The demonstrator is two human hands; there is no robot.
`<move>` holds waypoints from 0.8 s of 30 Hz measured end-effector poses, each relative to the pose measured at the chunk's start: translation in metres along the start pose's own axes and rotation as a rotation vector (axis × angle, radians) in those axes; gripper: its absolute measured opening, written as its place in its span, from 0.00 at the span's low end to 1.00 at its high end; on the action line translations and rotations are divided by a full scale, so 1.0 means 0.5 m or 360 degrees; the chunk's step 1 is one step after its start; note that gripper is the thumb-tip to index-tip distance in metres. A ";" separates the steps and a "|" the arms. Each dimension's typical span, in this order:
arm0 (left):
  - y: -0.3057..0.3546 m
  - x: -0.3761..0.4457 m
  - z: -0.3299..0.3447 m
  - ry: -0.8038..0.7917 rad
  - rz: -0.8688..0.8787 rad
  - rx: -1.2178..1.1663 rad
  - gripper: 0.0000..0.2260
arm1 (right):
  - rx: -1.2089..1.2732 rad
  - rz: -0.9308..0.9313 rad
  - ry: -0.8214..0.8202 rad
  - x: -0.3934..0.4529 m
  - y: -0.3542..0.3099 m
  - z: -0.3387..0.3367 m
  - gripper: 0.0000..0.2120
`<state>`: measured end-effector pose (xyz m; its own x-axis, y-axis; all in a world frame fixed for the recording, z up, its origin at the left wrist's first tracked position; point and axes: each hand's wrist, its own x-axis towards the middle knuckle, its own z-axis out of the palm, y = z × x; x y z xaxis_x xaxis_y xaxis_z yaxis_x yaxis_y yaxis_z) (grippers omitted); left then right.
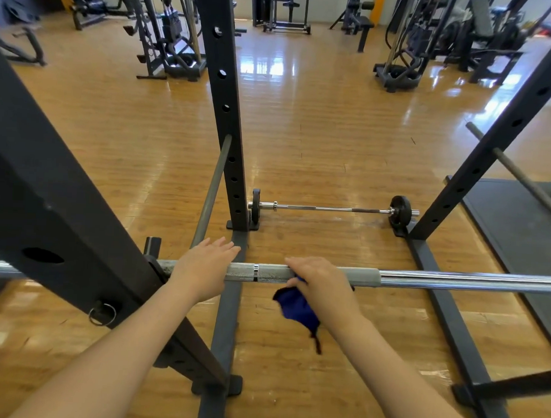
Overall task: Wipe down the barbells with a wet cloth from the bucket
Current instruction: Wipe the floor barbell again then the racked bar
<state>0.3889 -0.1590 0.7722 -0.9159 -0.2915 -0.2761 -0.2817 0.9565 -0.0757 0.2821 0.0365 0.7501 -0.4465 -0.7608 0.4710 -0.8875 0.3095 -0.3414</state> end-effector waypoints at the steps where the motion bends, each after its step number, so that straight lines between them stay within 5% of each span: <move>1: 0.000 0.000 0.000 0.0005 -0.0005 -0.0008 0.32 | 0.0006 -0.0045 -0.0072 -0.008 0.007 -0.003 0.20; 5: 0.000 -0.002 0.001 0.0041 -0.0010 -0.0017 0.32 | -0.0014 0.0142 -0.0125 -0.080 0.107 -0.065 0.29; 11: 0.002 -0.007 -0.002 0.0058 -0.0020 -0.0063 0.32 | 0.0059 0.0482 0.0160 -0.098 0.114 -0.066 0.20; 16: 0.007 -0.013 -0.008 0.0085 -0.0047 -0.0084 0.31 | 0.0044 0.0239 0.0283 -0.055 0.059 -0.024 0.12; 21: 0.012 -0.019 -0.017 0.0091 -0.0085 -0.0126 0.30 | -0.0099 -0.0096 -0.0183 -0.024 0.012 0.003 0.26; 24: 0.010 -0.020 -0.016 0.0114 -0.0071 -0.0120 0.30 | -0.0205 -0.0023 -0.0311 -0.079 0.071 -0.037 0.38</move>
<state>0.3942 -0.1515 0.7823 -0.9193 -0.3361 -0.2046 -0.3407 0.9401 -0.0133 0.2662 0.0880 0.7348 -0.4144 -0.8578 0.3041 -0.9063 0.3587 -0.2234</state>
